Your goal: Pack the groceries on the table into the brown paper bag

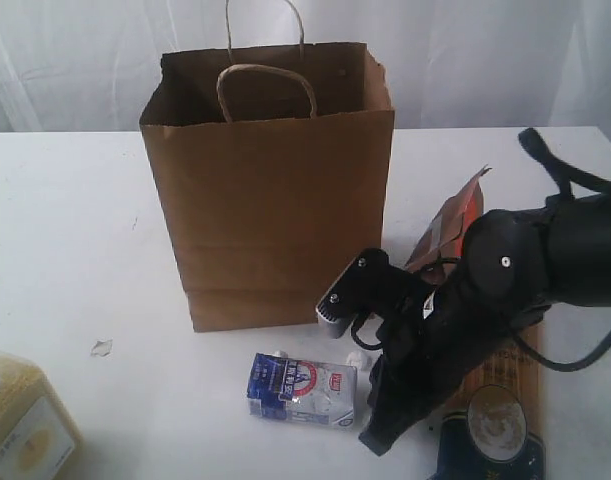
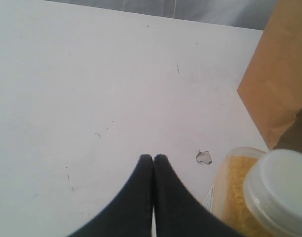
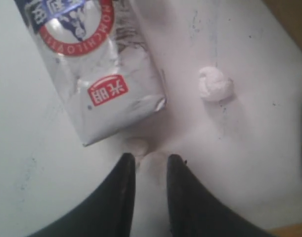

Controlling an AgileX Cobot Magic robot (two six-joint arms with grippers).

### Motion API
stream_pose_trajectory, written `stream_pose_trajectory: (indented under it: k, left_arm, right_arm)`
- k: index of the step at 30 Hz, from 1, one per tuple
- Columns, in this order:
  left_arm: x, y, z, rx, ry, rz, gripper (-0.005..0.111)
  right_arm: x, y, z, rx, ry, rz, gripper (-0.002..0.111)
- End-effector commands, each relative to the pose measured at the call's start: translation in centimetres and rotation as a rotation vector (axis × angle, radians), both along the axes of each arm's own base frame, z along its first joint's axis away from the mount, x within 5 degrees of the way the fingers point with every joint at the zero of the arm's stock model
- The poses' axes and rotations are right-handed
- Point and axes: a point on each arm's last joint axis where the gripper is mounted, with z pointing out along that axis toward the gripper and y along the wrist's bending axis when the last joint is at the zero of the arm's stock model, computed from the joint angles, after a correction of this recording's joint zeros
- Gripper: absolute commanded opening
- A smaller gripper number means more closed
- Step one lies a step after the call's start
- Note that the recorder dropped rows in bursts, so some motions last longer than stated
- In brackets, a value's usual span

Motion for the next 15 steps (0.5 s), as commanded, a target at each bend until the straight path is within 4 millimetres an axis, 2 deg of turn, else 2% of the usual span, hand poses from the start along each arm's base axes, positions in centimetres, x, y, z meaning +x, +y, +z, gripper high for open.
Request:
stream_pose_trajectory:
  k: [1, 5, 8, 10, 12, 15]
  left_arm:
    - [0.0, -0.1, -0.2, -0.012, 0.008, -0.008, 0.000]
    - [0.0, -0.1, -0.2, -0.012, 0.008, -0.008, 0.000]
    - [0.0, -0.1, -0.2, -0.012, 0.008, -0.008, 0.000]
    - [0.0, -0.1, -0.2, -0.012, 0.008, -0.008, 0.000]
    - [0.0, -0.1, -0.2, -0.012, 0.008, -0.008, 0.000]
    - [0.0, -0.1, -0.2, -0.012, 0.008, -0.008, 0.000]
  right_arm:
    - [0.3, 0.3, -1.3, -0.016, 0.027, -0.015, 0.023]
    - [0.6, 0.4, -1.8, -0.017, 0.017, -0.021, 0.019]
    - [0.3, 0.4, -1.3, -0.011, 0.047, -0.023, 0.009]
    - [0.1, 0.6, 0.2, -0.007, 0.100, -0.036, 0.007]
    - [-0.3, 0.7, 2.6, 0.002, 0.144, -0.026, 0.007]
    - [-1.4, 0.5, 7.3, 0.034, 0.183, 0.015, 0.007]
